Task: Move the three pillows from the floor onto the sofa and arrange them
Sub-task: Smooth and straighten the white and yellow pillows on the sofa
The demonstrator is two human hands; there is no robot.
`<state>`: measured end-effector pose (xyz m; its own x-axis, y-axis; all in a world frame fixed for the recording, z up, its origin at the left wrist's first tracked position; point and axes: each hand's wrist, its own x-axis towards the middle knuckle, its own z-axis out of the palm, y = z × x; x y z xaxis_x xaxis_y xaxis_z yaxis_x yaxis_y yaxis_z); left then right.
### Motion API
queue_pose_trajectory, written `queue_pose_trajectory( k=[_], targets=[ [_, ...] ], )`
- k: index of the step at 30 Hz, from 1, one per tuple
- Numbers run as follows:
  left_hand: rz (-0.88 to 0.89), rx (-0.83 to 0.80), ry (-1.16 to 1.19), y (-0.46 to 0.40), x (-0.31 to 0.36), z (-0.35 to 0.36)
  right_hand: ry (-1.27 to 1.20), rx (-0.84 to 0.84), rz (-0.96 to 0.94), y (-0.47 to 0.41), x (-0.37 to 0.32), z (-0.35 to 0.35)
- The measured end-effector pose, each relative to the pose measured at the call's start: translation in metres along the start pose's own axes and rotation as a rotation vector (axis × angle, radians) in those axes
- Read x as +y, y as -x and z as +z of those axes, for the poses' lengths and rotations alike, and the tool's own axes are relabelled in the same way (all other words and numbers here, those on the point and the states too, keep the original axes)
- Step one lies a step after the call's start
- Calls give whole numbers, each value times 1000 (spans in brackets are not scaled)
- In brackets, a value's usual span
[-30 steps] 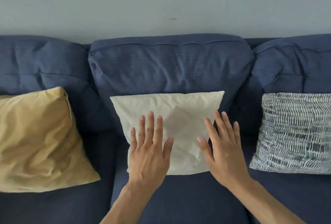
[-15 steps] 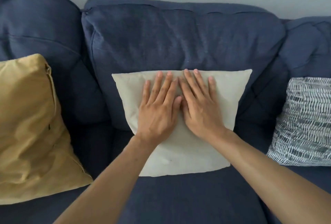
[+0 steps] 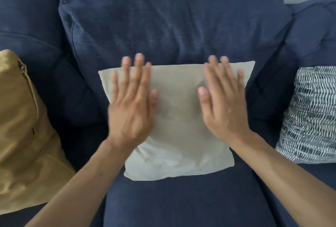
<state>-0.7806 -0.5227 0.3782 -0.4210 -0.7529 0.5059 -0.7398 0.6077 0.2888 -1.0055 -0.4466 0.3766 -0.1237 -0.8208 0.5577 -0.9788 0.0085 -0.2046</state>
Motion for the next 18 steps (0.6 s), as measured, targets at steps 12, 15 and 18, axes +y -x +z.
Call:
queue_pose_trajectory(
  k=[12,15,18],
  targets=[
    [54,-192,-230,12,-54,14,110,-153,19,1,47,11],
    [-59,-154,-218,22,-60,-5,119,-69,161,5,49,-5],
    [-55,-50,-137,30,-19,-4,37,-11,72,18,13,-9]
  ],
)
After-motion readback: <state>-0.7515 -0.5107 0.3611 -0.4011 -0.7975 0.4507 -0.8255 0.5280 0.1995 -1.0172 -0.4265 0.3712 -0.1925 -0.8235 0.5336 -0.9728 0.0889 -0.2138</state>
